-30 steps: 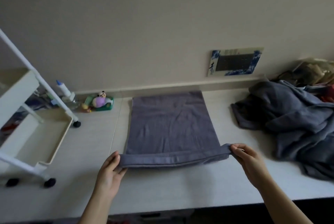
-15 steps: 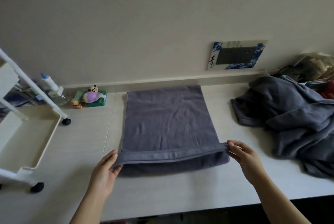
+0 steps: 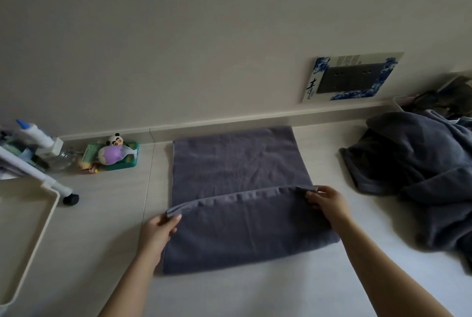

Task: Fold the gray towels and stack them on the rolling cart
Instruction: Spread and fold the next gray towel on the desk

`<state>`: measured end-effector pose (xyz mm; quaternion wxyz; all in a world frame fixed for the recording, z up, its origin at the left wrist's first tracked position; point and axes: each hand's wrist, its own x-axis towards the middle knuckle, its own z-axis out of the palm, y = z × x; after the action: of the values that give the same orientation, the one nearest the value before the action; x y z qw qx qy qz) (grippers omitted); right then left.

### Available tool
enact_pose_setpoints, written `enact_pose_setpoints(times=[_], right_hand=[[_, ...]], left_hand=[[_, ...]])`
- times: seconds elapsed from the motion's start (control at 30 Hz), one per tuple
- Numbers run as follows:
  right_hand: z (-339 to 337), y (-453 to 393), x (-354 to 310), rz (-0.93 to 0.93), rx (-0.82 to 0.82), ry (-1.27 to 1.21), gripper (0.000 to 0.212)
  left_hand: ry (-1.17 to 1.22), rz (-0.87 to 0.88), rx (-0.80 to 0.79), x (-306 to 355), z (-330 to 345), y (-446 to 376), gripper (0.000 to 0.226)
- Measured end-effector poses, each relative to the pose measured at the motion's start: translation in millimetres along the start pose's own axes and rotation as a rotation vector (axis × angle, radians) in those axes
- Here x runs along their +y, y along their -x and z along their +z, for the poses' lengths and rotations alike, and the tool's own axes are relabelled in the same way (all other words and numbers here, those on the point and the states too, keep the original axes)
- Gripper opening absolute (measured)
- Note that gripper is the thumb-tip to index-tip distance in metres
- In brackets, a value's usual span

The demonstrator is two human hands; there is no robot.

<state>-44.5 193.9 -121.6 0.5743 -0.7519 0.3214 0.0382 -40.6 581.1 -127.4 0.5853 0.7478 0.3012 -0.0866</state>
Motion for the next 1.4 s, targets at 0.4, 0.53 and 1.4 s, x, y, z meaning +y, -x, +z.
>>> enact_pose_setpoints(times=[0.4, 0.53, 1.4], right_hand=[[39.5, -24.0, -20.4, -0.121, 0.309, 0.336, 0.020], [46.2, -29.3, -12.2, -0.120, 0.352, 0.463, 0.020], [56.8, -9.9, 18.1, -0.450, 0.034, 1.126, 0.070]], left_hand=[[-0.426, 0.321, 0.340, 14.2, 32.4, -28.4, 0.026], [-0.538, 0.356, 0.448, 4.6, 43.7, -37.3, 0.024], [-1.274, 0.654, -0.020, -11.8, 71.5, -20.6, 0.071]])
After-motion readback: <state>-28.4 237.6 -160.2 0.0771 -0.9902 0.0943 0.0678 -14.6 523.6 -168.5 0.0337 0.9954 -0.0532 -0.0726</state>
